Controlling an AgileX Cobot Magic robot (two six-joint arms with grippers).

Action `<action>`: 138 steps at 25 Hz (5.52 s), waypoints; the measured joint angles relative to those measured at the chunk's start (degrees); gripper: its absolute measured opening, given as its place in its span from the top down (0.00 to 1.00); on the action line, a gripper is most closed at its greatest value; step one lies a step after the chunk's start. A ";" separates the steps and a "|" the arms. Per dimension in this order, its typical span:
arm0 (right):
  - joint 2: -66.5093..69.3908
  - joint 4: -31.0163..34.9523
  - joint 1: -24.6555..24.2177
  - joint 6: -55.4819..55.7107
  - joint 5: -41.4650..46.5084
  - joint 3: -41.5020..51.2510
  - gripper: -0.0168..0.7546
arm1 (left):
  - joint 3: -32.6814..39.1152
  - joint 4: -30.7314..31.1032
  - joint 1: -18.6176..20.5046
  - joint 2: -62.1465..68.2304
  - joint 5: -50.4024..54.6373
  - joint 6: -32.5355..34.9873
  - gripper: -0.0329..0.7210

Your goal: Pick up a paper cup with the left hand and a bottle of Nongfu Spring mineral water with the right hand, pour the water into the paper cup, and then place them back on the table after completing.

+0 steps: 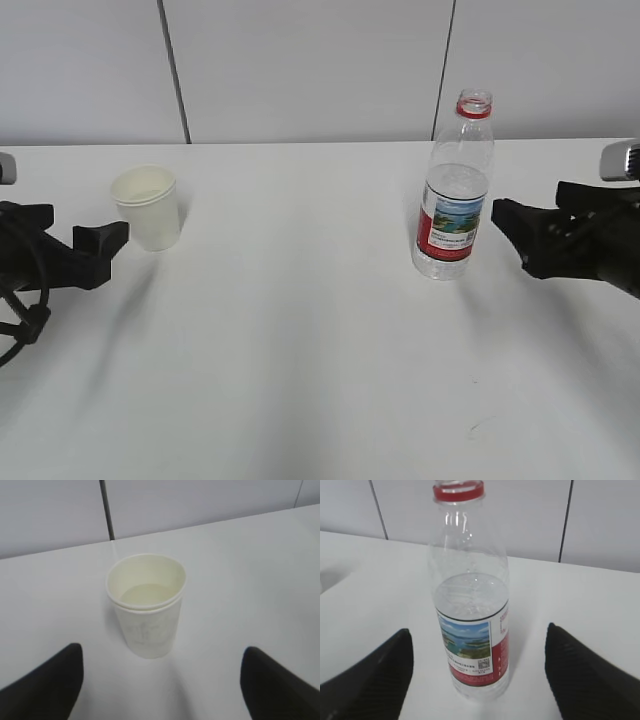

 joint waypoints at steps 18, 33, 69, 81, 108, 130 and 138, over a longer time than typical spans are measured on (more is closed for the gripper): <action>-17.38 0.47 0.00 10.88 55.65 -10.36 0.21 | -0.76 1.08 -3.58 -17.01 39.44 -10.48 0.28; -17.89 22.44 0.00 -0.97 114.65 -33.40 0.35 | -25.75 -8.28 -7.88 -18.68 102.50 -10.50 0.33; -21.14 24.80 0.00 -6.16 118.26 -32.19 0.35 | -27.93 -13.05 -7.88 -32.45 116.71 -10.26 0.44; -44.58 25.04 0.00 -9.70 118.48 -21.23 0.35 | -23.45 -10.79 -7.88 -49.19 113.12 -8.97 0.53; -89.13 22.04 0.00 -12.66 120.84 -11.42 0.35 | -11.20 -10.30 -7.99 -88.87 108.45 -1.36 0.63; -89.13 20.45 0.00 -13.20 114.48 -4.71 0.35 | -5.56 -12.28 -8.18 -94.95 109.66 2.00 0.64; -89.13 20.56 0.00 -13.20 114.38 -4.71 0.36 | -5.56 -12.45 -8.37 -94.95 109.66 2.00 0.64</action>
